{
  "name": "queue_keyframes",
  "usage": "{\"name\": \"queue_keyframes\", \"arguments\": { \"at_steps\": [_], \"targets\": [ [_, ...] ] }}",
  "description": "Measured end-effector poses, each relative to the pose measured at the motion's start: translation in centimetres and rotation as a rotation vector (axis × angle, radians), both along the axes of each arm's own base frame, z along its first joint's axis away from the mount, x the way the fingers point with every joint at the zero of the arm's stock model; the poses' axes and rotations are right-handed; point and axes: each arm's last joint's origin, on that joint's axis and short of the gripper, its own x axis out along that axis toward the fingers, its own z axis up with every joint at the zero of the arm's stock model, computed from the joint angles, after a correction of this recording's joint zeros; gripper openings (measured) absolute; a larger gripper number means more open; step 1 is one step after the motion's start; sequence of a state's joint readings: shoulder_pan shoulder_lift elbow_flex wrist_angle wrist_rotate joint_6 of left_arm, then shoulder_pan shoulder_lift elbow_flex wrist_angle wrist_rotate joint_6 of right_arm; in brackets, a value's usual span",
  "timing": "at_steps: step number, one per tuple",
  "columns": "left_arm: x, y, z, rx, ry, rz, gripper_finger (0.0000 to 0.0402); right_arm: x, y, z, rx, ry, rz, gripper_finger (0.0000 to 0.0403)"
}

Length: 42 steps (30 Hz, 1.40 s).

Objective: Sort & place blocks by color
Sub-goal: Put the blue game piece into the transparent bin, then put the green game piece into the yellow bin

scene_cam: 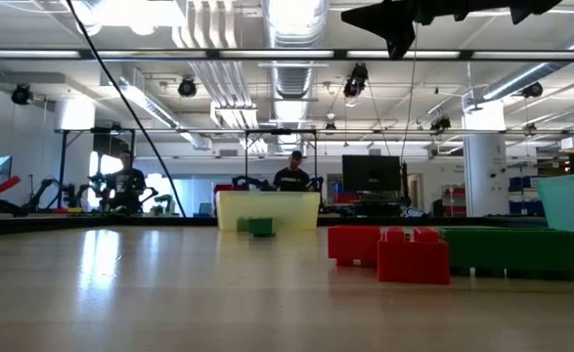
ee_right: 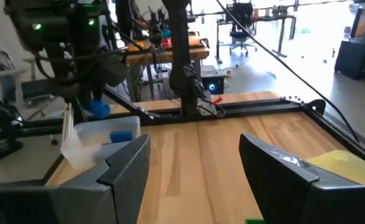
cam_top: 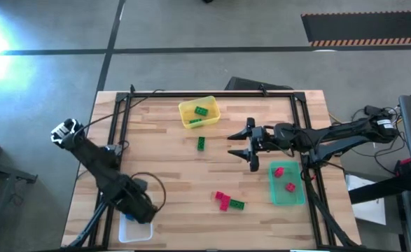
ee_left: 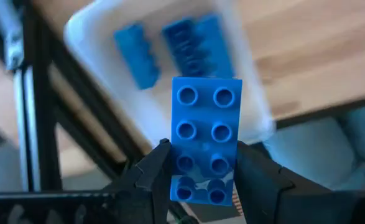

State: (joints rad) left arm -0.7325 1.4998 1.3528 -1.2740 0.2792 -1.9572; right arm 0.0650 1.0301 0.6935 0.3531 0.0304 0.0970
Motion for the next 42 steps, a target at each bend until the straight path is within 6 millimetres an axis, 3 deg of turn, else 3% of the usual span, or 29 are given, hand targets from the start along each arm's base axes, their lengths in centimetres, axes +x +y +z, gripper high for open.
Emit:
{"name": "queue_keyframes", "arguments": {
  "at_steps": [7,11,16,26,34,42],
  "targets": [
    [-0.4,-1.8,-2.9,-0.029,0.114,0.056,0.0124,0.6,0.0,-0.8,-0.011,0.036,-0.011,0.0233],
    [-0.1,-2.0,-3.7,-0.018,0.121,0.051,0.016,0.6,0.0,-0.7,-0.025,0.03,-0.026,0.0233],
    [-0.2,-2.0,-4.1,-0.019,0.124,0.015,0.0197,0.6,-0.1,-0.7,-0.039,0.028,-0.03,0.0232],
    [0.2,-2.1,-3.1,-0.013,0.048,-0.012,0.0204,0.6,-0.1,-0.8,-0.034,0.038,-0.034,0.0233],
    [2.1,-0.8,-1.8,0.259,-0.326,-0.193,0.0205,0.5,-0.3,-1.4,0.0,0.094,-0.115,0.0232],
    [4.7,2.0,-1.3,0.701,-0.568,-0.461,0.0205,0.1,-0.8,-2.5,-0.007,0.206,-0.276,0.023]
  ]
}}
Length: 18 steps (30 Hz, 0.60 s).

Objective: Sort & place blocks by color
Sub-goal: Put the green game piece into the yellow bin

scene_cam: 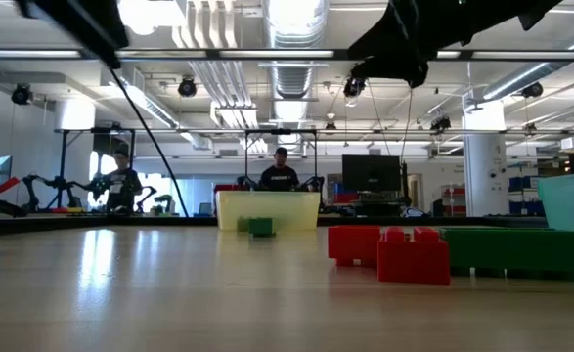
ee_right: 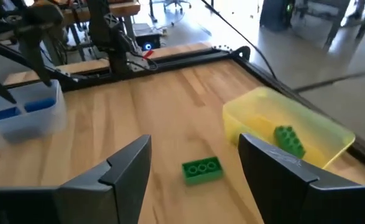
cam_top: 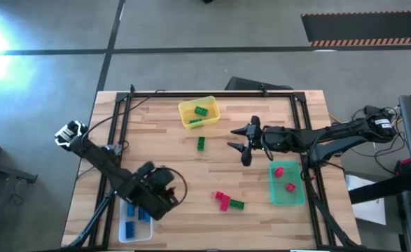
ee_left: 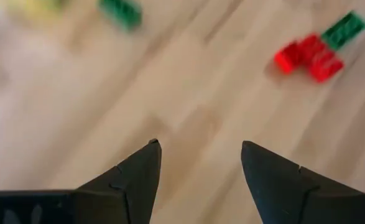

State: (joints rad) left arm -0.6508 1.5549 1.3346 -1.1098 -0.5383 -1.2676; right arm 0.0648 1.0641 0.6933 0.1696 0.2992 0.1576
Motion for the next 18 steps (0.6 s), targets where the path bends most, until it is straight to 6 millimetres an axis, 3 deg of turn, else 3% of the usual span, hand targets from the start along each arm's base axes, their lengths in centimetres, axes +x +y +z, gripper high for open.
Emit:
{"name": "queue_keyframes", "arguments": {
  "at_steps": [10,14,18],
  "targets": [
    [4.4,1.7,1.9,0.385,-0.203,-0.477,0.0205,-0.1,0.0,-0.1,0.163,-0.029,-0.072,0.0215],
    [4.7,3.0,2.0,0.497,-0.236,-0.569,0.0205,0.3,-0.1,-0.6,0.204,-0.027,-0.104,0.021],
    [4.4,5.5,1.2,0.532,-0.272,-0.534,0.0205,1.5,-0.1,-1.4,0.213,0.015,-0.152,0.0205]
  ]
}}
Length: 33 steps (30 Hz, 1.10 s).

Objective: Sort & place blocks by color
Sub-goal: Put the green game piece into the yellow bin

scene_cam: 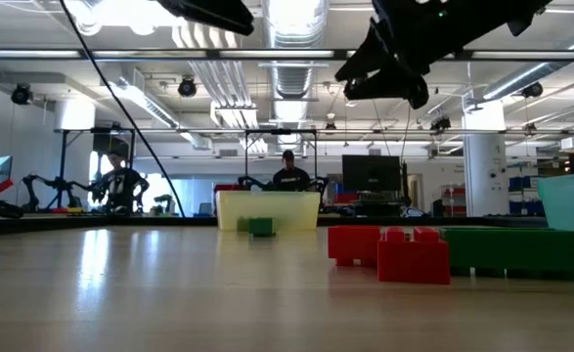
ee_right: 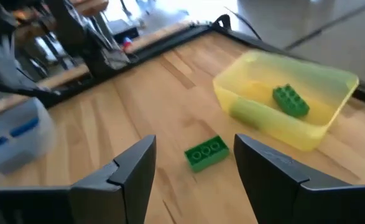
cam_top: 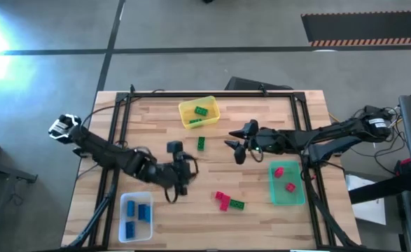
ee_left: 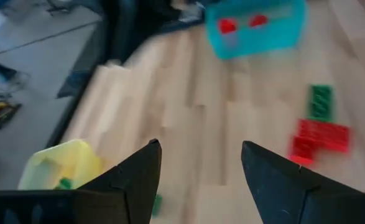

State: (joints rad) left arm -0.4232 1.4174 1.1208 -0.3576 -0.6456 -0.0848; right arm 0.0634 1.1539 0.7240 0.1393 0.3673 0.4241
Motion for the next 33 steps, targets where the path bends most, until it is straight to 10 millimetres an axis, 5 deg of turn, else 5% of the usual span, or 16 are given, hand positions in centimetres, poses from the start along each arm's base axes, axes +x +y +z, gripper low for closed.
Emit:
{"name": "queue_keyframes", "arguments": {
  "at_steps": [13,24,33],
  "targets": [
    [-3.7,8.6,-0.7,0.081,-0.207,0.379,0.0205,6.1,-2.5,-0.5,0.112,0.247,-0.158,0.0205],
    [-6.5,9.5,0.2,0.079,-0.3,0.453,0.0205,12.3,-3.3,-2.2,0.139,0.374,-0.209,0.0273],
    [-7.2,9.6,0.7,0.08,-0.311,0.448,0.0206,15.8,-3.7,-6.2,0.169,0.426,-0.307,0.0317]
  ]
}}
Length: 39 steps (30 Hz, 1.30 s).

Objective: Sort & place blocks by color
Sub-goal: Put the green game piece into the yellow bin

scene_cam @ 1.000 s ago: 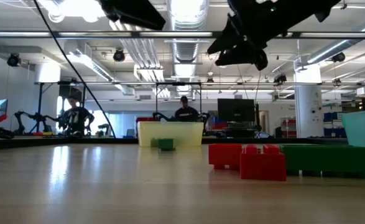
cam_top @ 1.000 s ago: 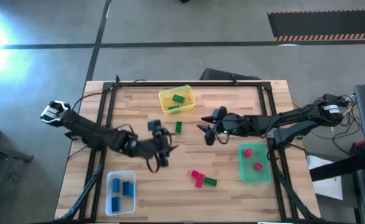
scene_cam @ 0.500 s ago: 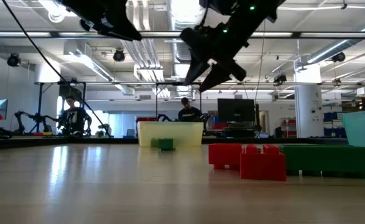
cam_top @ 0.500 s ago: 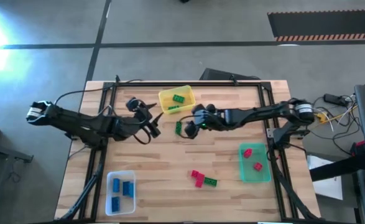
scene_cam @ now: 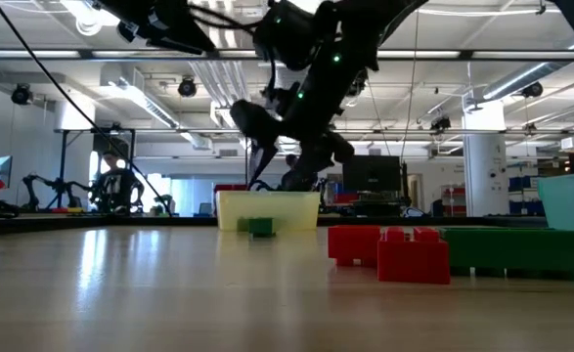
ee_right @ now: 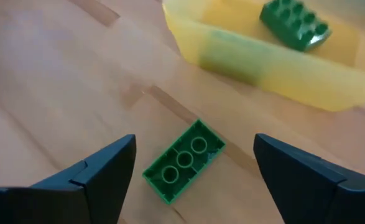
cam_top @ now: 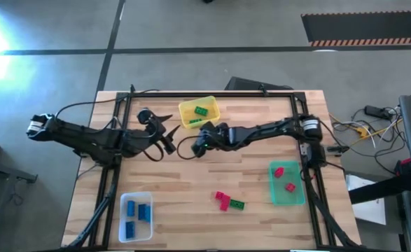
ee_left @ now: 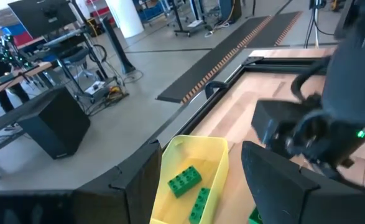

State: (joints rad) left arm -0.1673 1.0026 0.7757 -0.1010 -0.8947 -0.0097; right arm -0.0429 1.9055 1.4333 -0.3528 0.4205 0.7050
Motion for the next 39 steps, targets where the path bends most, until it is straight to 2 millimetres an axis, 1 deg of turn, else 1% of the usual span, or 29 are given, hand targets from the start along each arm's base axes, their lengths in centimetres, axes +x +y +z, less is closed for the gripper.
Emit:
{"name": "queue_keyframes", "arguments": {
  "at_steps": [5,12,17,19,23,26,28,31,34,38,39],
  "targets": [
    [-0.6,0.1,0.4,-0.001,-0.006,0.0,0.0206,1.1,-0.1,-2.1,0.0,0.038,-0.039,0.0314],
    [-1.0,0.1,0.7,-0.005,-0.028,-0.003,0.0206,1.9,-0.1,-4.2,0.01,0.066,-0.057,0.0306],
    [-1.0,0.1,0.7,-0.006,-0.029,-0.004,0.0206,1.9,-0.1,-4.8,0.007,0.083,-0.051,0.0309],
    [-1.0,0.1,0.7,-0.007,-0.029,-0.004,0.0206,2.0,-0.1,-5.0,-0.012,0.104,-0.023,0.0308],
    [-1.0,0.1,0.7,-0.011,-0.033,-0.003,0.0206,1.5,-0.1,-5.5,-0.037,0.199,0.043,0.0302],
    [-1.0,0.1,0.7,-0.011,-0.033,-0.002,0.0206,1.1,-0.1,-5.7,-0.036,0.251,0.05,0.029],
    [-0.9,0.1,0.7,-0.011,-0.029,-0.002,0.0206,1.0,-0.1,-5.7,-0.031,0.264,0.051,0.0274],
    [-0.9,0.1,0.6,-0.01,-0.027,-0.002,0.0206,1.0,0.0,-5.7,-0.005,0.264,0.07,0.0232],
    [-0.8,0.1,0.5,-0.01,-0.024,-0.002,0.0206,1.0,0.1,-5.7,0.014,0.265,0.092,0.0174],
    [-0.8,0.0,0.5,-0.01,-0.026,-0.002,0.0206,0.9,0.2,-5.4,0.0,0.282,0.133,0.0083],
    [-0.8,0.0,0.6,-0.01,-0.026,-0.002,0.0206,0.8,0.2,-5.2,-0.003,0.288,0.148,0.0079]
  ]
}}
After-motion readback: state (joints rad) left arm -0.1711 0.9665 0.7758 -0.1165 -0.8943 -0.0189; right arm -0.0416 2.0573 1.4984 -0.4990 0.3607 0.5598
